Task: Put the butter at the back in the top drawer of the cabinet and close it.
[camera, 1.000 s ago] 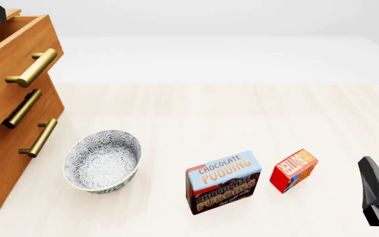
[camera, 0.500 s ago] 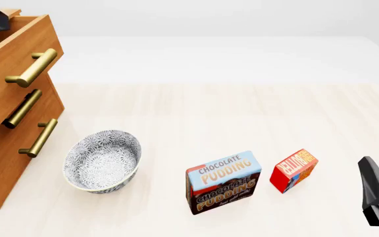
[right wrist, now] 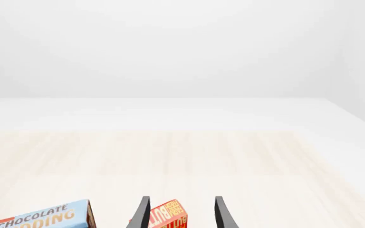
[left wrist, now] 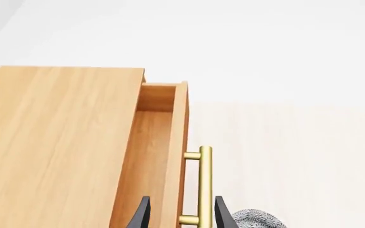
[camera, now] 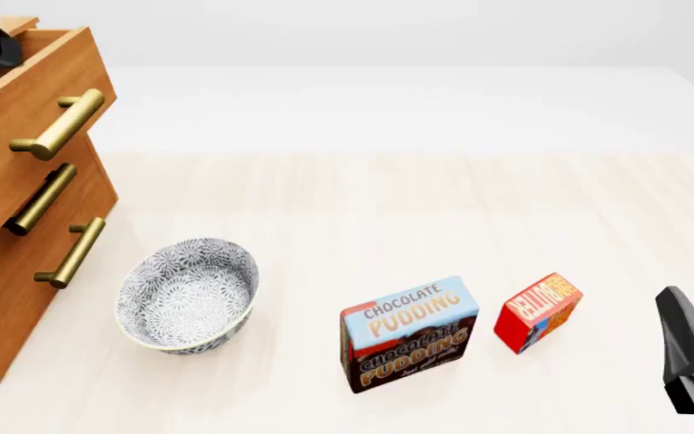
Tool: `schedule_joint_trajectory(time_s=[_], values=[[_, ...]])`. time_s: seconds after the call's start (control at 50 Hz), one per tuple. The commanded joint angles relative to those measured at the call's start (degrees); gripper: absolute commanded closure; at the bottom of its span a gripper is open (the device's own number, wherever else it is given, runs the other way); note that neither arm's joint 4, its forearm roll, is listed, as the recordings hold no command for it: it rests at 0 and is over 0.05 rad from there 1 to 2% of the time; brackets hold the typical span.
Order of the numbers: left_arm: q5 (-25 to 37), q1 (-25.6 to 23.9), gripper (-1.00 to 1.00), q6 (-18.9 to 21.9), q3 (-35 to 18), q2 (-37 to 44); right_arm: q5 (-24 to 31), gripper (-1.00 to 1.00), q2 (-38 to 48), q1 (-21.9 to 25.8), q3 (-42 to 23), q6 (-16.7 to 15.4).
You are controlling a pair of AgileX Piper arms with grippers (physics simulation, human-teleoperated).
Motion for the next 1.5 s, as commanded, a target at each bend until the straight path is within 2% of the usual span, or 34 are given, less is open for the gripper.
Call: schedule_joint_trajectory(time_s=[0.02,1.5], values=[[-0.3,0.3,-1.0,0.0,0.5,0.5,0.0,-1.0,0.0,0.0,0.0,0.0],[-3.8,1.5,-1.0,0.7,5.5,3.2,0.0,-1.0,0.0,0.0,0.0,0.0]])
